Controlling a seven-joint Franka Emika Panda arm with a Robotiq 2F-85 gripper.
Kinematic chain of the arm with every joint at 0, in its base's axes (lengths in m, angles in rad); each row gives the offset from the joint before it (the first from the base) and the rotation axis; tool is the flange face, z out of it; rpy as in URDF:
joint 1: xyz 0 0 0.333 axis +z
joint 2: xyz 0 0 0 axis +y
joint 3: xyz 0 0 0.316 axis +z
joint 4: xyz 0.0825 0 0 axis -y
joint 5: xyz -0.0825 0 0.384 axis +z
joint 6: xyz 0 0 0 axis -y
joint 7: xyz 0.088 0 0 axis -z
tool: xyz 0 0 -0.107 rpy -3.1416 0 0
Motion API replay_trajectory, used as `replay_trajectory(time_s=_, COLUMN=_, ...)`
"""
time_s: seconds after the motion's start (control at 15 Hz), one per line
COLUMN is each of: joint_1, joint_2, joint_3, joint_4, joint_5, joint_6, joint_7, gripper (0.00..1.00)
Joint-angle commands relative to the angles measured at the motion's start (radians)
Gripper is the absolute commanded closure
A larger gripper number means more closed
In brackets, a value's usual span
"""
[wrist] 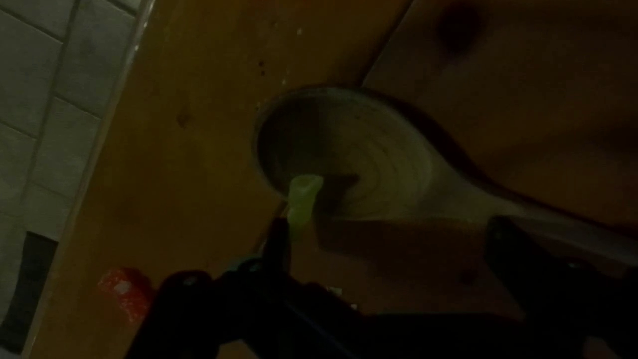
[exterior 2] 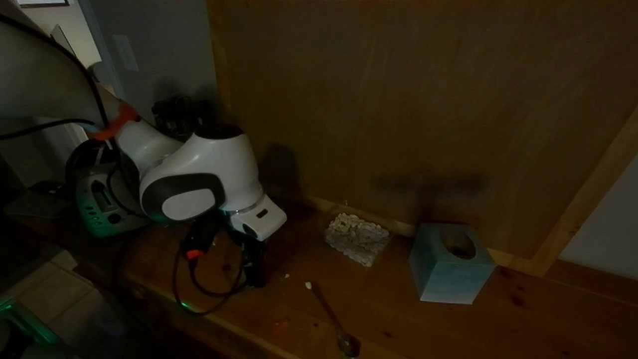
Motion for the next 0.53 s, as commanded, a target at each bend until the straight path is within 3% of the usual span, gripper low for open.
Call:
replay_trajectory(time_s=0.0, joint_1=0.003, joint_2=-0.012, joint_3=-0.004, joint_4=-0.034, joint_5=-0.012, joint_6=0.064, joint_7=0.034, gripper=0.00)
replay_trajectory(time_s=0.47, joint_1=0.007, joint_2=-0.039, joint_3=-0.001, joint_4=-0.067, joint_5=-0.024, joint_6=0.109, joint_7=0.032, gripper=0.00)
